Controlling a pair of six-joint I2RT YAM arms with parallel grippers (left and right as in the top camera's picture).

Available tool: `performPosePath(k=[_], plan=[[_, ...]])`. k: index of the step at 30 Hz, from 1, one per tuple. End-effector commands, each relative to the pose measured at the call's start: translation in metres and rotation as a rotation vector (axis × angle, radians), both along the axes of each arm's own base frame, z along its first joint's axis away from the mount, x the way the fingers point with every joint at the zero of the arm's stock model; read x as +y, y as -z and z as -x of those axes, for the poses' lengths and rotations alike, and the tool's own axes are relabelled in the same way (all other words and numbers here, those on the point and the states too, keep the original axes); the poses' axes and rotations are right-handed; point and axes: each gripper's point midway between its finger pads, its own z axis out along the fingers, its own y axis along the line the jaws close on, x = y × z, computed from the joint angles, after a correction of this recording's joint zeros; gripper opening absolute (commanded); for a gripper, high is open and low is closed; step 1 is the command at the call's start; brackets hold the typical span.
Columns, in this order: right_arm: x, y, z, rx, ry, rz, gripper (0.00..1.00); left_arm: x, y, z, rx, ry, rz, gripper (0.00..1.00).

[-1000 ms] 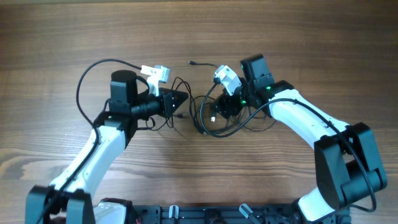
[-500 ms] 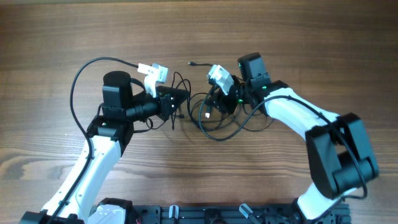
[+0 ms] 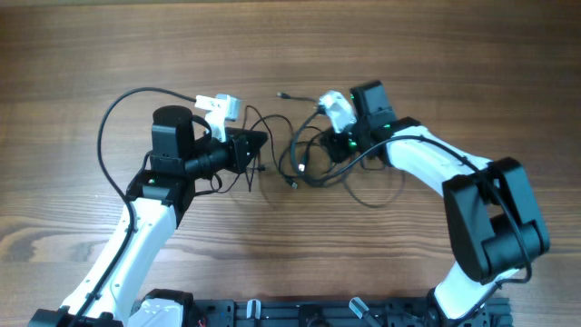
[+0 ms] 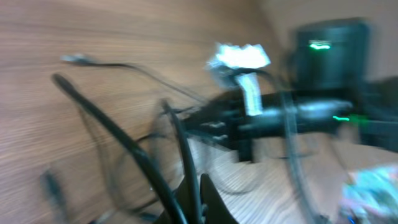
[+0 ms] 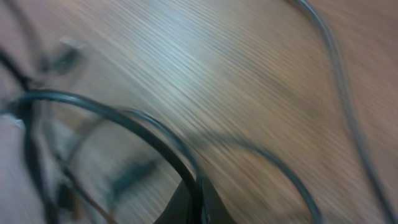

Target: Untangle cables

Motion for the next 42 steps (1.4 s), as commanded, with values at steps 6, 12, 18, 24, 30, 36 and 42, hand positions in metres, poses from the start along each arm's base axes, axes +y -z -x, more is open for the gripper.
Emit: performPosePath(k=[6, 12, 18, 24, 30, 36, 42], plan=[[-0.095, -0.073, -0.013, -0.099, 0.335, 0.137, 0.04, 0.132, 0.049, -0.023, 0.245, -0.720, -0.201, 0.04], [-0.117, -0.152, -0.004, -0.247, 0.447, 0.045, 0.04, 0.184, 0.056, -0.015, 0.341, -0.923, -0.144, 0.04], [-0.126, -0.208, 0.018, -0.377, 0.492, 0.006, 0.04, 0.231, 0.060, -0.005, 0.405, -1.109, -0.071, 0.04], [-0.172, -0.225, 0.036, -0.409, 0.780, 0.074, 0.05, 0.280, 0.065, 0.017, 0.494, -1.346, 0.058, 0.04], [-0.197, -0.216, 0.044, -0.306, 1.028, -0.016, 0.04, 0.301, 0.067, 0.031, 0.538, -1.416, 0.149, 0.04], [-0.227, -0.201, 0.050, -0.215, 1.223, -0.046, 0.04, 0.305, 0.068, 0.034, 0.551, -1.422, 0.171, 0.04], [-0.267, -0.193, 0.063, -0.187, 1.363, 0.000, 0.04, 0.328, 0.075, 0.054, 0.600, -1.567, 0.217, 0.04]])
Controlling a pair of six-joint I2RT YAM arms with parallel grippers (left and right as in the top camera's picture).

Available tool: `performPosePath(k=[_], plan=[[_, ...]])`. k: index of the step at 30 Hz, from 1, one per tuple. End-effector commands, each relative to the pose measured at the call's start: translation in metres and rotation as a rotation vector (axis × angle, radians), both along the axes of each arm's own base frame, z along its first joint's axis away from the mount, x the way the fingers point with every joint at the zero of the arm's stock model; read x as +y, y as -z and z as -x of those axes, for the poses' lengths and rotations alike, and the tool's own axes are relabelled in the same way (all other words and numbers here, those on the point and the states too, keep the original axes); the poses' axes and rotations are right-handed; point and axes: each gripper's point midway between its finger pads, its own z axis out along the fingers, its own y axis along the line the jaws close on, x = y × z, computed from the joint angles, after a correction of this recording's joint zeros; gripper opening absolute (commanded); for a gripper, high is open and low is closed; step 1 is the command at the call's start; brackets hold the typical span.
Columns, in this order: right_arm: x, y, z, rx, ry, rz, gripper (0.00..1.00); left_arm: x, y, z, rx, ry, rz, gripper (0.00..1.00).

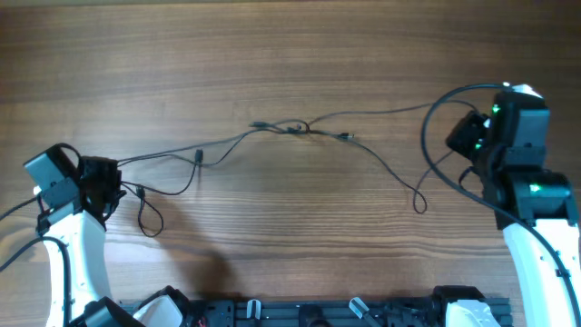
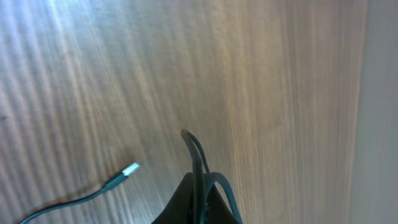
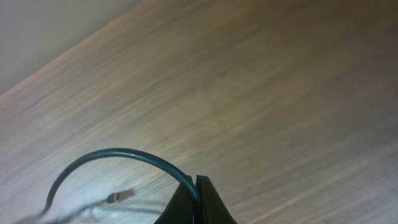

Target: Untangle cables

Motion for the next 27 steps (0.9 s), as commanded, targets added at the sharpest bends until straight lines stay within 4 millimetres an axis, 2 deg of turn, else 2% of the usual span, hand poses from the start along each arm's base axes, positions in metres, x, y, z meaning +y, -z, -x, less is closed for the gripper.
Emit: performPosePath(k=[1, 5, 9, 12, 15, 21, 23, 27], plan=[[-0.036, 0.007, 0.011, 0.023, 0.173, -0.026, 0.04, 0.023, 0.002, 0.018, 0.015, -0.158, 0.034, 0.04], [-0.032, 0.013, 0.008, 0.032, 0.134, -0.122, 0.04, 0.025, 0.003, 0.019, -0.006, -0.163, 0.071, 0.04], [-0.009, 0.020, -0.005, 0.036, 0.033, -0.223, 0.04, 0.002, -0.006, -0.010, -0.117, -0.001, 0.135, 0.04], [0.022, 0.032, -0.013, 0.075, -0.080, -0.347, 0.04, -0.037, -0.026, -0.045, -0.269, 0.273, 0.144, 0.04], [0.036, 0.048, -0.019, 0.129, -0.146, -0.358, 0.04, -0.067, -0.032, -0.064, -0.317, 0.414, 0.130, 0.13], [0.055, 0.096, -0.021, 0.295, -0.255, -0.334, 0.04, -0.130, -0.033, -0.080, -0.334, 0.630, 0.108, 0.26], [0.071, 0.119, -0.018, 0.377, -0.321, -0.347, 0.04, -0.159, -0.038, -0.085, -0.366, 0.756, 0.060, 0.31], [0.089, 0.145, -0.014, 0.463, -0.380, -0.358, 0.04, -0.191, -0.043, -0.089, -0.394, 0.855, 0.024, 0.39]])
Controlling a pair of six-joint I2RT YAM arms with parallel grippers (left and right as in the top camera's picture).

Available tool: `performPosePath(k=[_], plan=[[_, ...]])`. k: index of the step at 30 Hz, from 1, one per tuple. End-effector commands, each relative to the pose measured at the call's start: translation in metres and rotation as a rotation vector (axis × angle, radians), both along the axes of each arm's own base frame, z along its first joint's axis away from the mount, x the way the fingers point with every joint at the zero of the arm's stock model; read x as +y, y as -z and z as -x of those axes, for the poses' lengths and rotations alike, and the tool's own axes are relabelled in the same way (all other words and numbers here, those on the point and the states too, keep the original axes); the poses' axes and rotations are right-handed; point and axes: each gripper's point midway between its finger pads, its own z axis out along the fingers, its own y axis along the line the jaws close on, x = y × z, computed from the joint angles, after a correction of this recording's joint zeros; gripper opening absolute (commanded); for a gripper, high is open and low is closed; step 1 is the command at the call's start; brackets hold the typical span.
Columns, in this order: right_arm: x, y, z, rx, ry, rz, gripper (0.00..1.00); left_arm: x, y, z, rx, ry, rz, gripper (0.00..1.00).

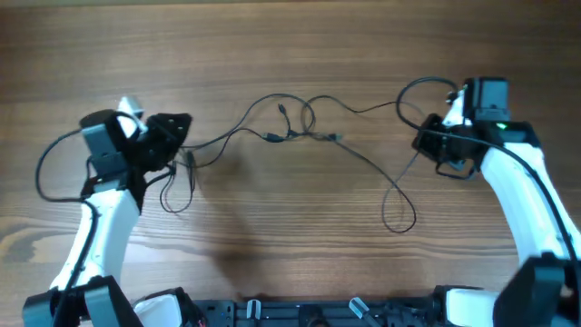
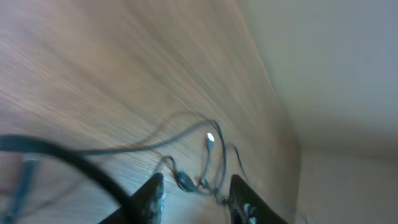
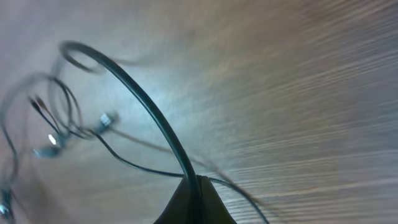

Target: Untangle cables

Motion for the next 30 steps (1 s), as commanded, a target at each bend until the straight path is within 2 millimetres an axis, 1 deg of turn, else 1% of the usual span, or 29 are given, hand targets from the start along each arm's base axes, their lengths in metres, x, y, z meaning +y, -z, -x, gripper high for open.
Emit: performPosePath(k=[1, 2, 6, 7, 8, 9, 10, 11, 12, 13, 16, 18, 21, 22, 24, 26, 27, 30], plan=[[0.023, 0.026, 0.004, 0.070, -0.108, -0.025, 0.04, -0.034, -0.001, -0.001, -0.047, 0.123, -0.057, 0.41], [0.024, 0.030, 0.004, 0.079, -0.113, -0.020, 0.04, -0.040, -0.001, -0.002, -0.051, 0.130, -0.070, 0.43], [0.019, 0.045, 0.002, 0.104, -0.105, 0.024, 0.05, -0.050, 0.004, -0.003, -0.043, 0.126, -0.125, 0.44], [0.017, 0.046, 0.001, 0.106, -0.101, 0.037, 0.18, -0.051, 0.005, -0.004, -0.041, 0.122, -0.138, 0.44], [0.014, 0.048, 0.000, 0.107, -0.097, 0.050, 0.47, -0.052, 0.006, -0.004, -0.040, 0.119, -0.149, 0.44], [0.012, 0.049, -0.002, 0.101, -0.094, 0.062, 0.65, -0.053, 0.006, -0.004, -0.039, 0.116, -0.159, 0.43], [0.011, 0.048, -0.003, 0.096, -0.092, 0.068, 0.73, -0.054, 0.007, -0.004, -0.038, 0.113, -0.167, 0.41], [0.011, 0.048, -0.006, 0.085, -0.091, 0.072, 0.86, -0.054, 0.008, -0.005, -0.037, 0.108, -0.177, 0.39], [0.011, 0.047, -0.009, 0.072, -0.090, 0.073, 0.96, -0.054, 0.008, -0.005, -0.036, 0.104, -0.184, 0.37], [0.010, 0.046, -0.012, 0.059, -0.090, 0.074, 1.00, -0.054, 0.009, -0.005, -0.034, 0.103, -0.189, 0.37], [0.006, 0.038, -0.026, -0.019, -0.124, 0.116, 1.00, -0.053, 0.012, -0.003, -0.025, 0.109, -0.202, 0.37], [0.010, 0.024, -0.041, -0.100, -0.126, 0.101, 1.00, -0.053, 0.014, -0.001, -0.027, 0.135, -0.233, 0.37], [0.031, -0.002, -0.060, -0.232, -0.172, -0.007, 1.00, -0.050, 0.019, 0.001, -0.010, 0.132, -0.256, 0.37], [0.047, -0.018, -0.069, -0.305, -0.209, -0.090, 1.00, -0.048, 0.020, 0.002, -0.001, 0.125, -0.262, 0.37], [0.066, -0.038, -0.078, -0.369, -0.219, -0.226, 1.00, -0.048, 0.022, 0.004, 0.008, 0.127, -0.261, 0.35], [0.078, -0.045, -0.087, -0.391, -0.187, -0.311, 1.00, -0.049, 0.022, 0.004, 0.011, 0.127, -0.260, 0.33], [0.089, -0.048, -0.092, -0.424, -0.220, -0.326, 0.95, -0.049, 0.023, 0.004, 0.012, 0.128, -0.260, 0.33], [0.118, -0.043, -0.097, -0.468, -0.311, -0.325, 0.90, -0.049, 0.023, 0.004, 0.012, 0.128, -0.260, 0.33]])
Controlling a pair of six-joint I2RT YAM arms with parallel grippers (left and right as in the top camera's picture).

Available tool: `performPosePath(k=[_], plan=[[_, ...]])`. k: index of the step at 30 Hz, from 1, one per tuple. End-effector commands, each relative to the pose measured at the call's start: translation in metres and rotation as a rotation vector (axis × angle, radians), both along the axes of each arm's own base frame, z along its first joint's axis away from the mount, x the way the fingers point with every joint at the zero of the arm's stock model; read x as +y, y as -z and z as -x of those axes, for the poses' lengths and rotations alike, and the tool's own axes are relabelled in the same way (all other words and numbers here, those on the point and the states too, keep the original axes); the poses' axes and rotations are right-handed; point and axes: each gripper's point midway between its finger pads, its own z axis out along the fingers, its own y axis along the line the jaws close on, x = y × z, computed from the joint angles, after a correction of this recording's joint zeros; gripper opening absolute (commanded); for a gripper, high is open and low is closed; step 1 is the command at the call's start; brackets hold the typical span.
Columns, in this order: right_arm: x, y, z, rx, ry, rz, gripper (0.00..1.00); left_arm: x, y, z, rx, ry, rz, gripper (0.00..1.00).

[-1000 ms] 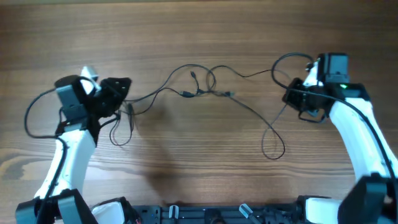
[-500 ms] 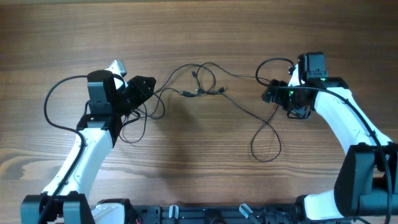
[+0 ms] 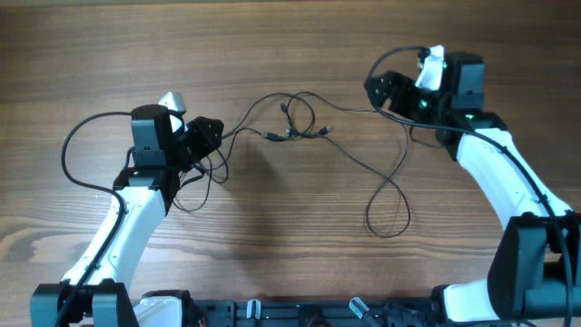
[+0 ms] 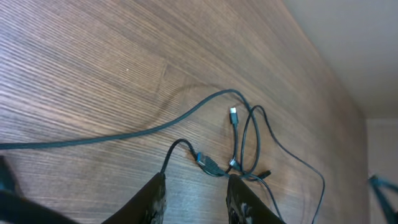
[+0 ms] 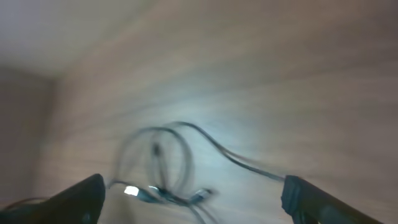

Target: Untangle cables

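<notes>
Thin dark cables lie tangled in a small knot (image 3: 292,129) at the table's middle. One strand runs right into a big loop (image 3: 388,214). Another strand runs left to small loops (image 3: 192,193) beside my left gripper (image 3: 214,133). In the left wrist view the knot (image 4: 238,165) and a plug (image 4: 233,114) lie ahead of my left gripper (image 4: 196,202), which is open and holds nothing. My right gripper (image 3: 378,88) is up at the right of the knot. In its blurred wrist view the right gripper (image 5: 199,202) is wide open, with the knot (image 5: 168,194) ahead of it.
The wooden table (image 3: 272,263) carries only the cables. A thick black lead (image 3: 80,150) arcs out from the left arm, and another lead (image 3: 399,56) arcs over the right wrist. A dark rail (image 3: 345,313) runs along the front edge.
My right gripper was shut on a cable and is now wide open, higher and further left. The left gripper stays open and sits a little closer to the knot. The cables lie slacker.
Both grippers were shut on cables in a tight tangle at the centre. Then they were far apart at the table's sides, the cables stretched into a long line. Then the left was open while the right still held. Now both are open near a smaller knot.
</notes>
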Motion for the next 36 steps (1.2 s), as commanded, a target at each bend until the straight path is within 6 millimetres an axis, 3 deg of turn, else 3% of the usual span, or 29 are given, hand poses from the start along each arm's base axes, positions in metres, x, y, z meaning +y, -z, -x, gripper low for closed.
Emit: performPosePath(k=[1, 9, 15, 22, 31, 36], plan=[[0.055, 0.007, 0.006, 0.004, -0.151, -0.081, 0.90, 0.000, 0.003, 0.000, 0.001, 0.011, -0.023, 0.34], [0.128, 0.043, 0.006, -0.045, -0.301, -0.077, 0.91, 0.000, 0.010, 0.008, 0.044, 0.011, -0.024, 0.35], [0.145, 0.079, -0.003, -0.061, -0.276, 0.072, 0.90, 0.001, 0.011, 0.008, 0.046, 0.011, -0.024, 0.35], [0.181, 0.092, -0.009, -0.113, -0.341, 0.178, 0.86, 0.001, 0.011, 0.008, 0.050, 0.011, -0.024, 0.36], [0.183, 0.113, -0.015, -0.110, -0.287, 0.297, 0.72, 0.001, 0.012, 0.009, 0.051, 0.011, -0.024, 0.36], [0.183, 0.123, -0.013, -0.084, -0.282, 0.292, 0.58, 0.001, 0.012, 0.009, 0.054, 0.011, -0.024, 0.36]])
